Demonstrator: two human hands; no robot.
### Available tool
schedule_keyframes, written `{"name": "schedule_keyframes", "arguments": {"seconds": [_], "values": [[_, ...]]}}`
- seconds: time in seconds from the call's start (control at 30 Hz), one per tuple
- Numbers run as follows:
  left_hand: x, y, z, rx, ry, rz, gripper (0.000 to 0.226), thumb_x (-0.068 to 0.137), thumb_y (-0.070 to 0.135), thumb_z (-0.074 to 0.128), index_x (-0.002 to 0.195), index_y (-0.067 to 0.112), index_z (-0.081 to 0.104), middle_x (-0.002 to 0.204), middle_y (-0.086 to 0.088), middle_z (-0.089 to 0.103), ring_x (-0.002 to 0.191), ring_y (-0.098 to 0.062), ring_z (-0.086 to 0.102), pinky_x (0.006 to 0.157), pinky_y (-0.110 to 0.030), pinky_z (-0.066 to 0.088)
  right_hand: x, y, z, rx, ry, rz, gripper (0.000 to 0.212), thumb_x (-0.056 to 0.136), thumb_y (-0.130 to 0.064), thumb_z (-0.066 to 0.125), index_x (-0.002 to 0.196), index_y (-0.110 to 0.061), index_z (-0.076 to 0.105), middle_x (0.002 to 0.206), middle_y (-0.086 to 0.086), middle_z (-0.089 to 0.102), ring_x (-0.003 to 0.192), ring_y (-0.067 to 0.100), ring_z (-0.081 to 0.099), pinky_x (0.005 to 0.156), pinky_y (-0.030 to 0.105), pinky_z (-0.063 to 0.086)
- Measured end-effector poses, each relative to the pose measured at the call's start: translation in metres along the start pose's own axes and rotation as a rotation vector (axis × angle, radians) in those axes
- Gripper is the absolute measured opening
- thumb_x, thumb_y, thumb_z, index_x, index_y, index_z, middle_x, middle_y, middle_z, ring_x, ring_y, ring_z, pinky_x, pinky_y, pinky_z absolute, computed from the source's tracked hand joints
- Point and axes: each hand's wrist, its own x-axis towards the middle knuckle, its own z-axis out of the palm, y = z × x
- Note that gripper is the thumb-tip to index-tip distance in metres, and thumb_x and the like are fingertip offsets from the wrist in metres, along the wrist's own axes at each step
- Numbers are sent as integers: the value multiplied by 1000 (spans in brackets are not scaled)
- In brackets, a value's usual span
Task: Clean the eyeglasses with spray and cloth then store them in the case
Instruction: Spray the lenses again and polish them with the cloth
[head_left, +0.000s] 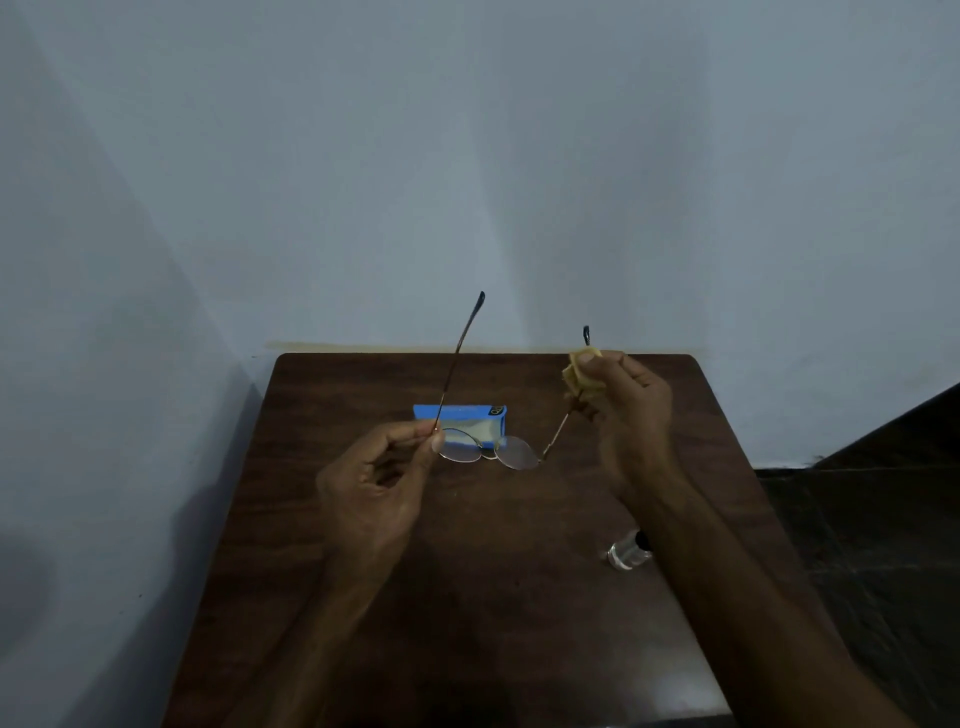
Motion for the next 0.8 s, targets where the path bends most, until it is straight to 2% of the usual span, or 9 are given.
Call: {"name": "schedule_keyframes", "arguments": {"seconds": [0.13,0.3,0.43,0.53,0.7,0.8], "values": [[2,1,-7,54,-34,40,27,90,24,79,112,8,80,107,3,81,100,-5,78,86,-17,62,12,-15,11,-53,7,12,14,90,-8,71,76,-11,74,76,7,70,75,19,72,78,39,54],[6,3,-11,51,-61,62,25,90,25,78,113,13,78,107,7,80,100,-2,77,87,-16,61,19,-19,20,-83,18,10,7,91,-11,71,86,-8,75,81,5,71,78,18,74,72,33,55],[7,-1,-10,64,-5,45,25,89,18,81,112,8,80,107,3,81,99,-4,78,85,-15,61,17,-12,22,-112,16,-14,12,93,-19,74,84,-11,73,85,7,72,85,18,75,73,32,55],[8,-2,-6,60,51,-7,24,89,14,83,111,6,81,105,2,82,97,-4,79,85,-13,59,8,1,21,-128,-1,-41,14,93,-28,77,90,-14,77,89,4,78,89,17,76,77,32,58],[10,0,-3,35,107,-104,24,90,11,84,112,19,79,105,14,80,97,0,77,85,-9,58,-13,33,16,-251,-19,-37,12,94,-30,75,100,-21,79,99,2,80,96,17,76,82,36,59],[11,0,-1,0,136,-174,27,90,13,84,113,26,77,100,18,80,97,2,77,84,-9,58,-28,50,16,-278,-58,-33,12,94,-27,74,103,-22,79,100,0,80,93,11,74,78,28,58]]}}
